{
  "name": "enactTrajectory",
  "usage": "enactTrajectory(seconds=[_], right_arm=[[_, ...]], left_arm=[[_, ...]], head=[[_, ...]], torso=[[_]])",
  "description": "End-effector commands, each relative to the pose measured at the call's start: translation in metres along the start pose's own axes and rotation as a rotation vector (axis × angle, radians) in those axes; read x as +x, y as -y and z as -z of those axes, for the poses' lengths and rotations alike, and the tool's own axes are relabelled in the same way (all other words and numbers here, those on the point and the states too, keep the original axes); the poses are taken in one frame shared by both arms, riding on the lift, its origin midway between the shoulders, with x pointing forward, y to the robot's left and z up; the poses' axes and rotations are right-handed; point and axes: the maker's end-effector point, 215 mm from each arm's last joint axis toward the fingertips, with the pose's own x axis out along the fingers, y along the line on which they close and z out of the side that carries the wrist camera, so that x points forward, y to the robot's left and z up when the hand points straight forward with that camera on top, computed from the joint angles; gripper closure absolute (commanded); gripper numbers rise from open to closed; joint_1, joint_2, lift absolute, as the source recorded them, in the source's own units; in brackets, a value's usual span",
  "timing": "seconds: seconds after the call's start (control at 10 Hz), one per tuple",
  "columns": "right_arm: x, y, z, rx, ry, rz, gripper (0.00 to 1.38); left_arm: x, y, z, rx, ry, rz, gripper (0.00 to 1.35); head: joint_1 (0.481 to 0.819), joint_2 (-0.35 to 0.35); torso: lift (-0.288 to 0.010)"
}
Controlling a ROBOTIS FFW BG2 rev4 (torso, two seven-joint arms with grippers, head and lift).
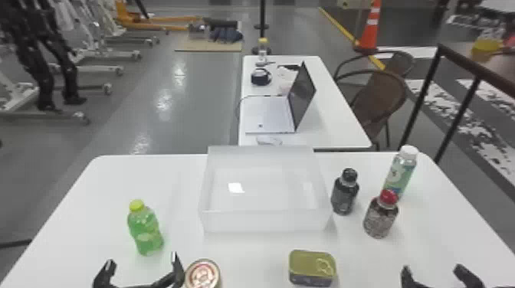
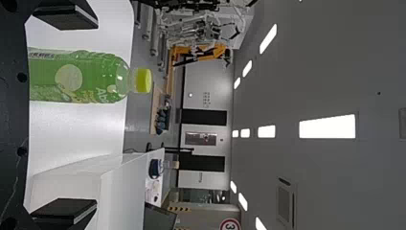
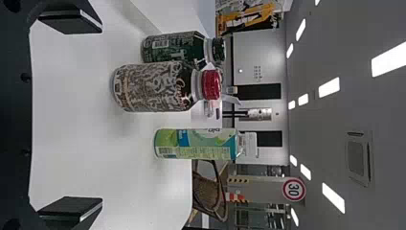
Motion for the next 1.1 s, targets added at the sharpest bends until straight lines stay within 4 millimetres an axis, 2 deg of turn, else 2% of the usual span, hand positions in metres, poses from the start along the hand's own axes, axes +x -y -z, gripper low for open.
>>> enactTrajectory(seconds=[0.0, 1.0], right_arm=[[0.0, 0.0, 0.0, 0.0, 0.0, 0.0, 0.0], [0.0, 0.0, 0.0, 0.0, 0.0, 0.0, 0.0]], left_arm=[[0.0, 0.0003, 0.0, -0.001, 0.0, -0.001, 0.0], [0.0, 0.0003, 0.0, -0.001, 0.0, -0.001, 0.0]], head=[[0.549, 0.0], [0.549, 0.0]], torso=[[-0.1], [-0.1]])
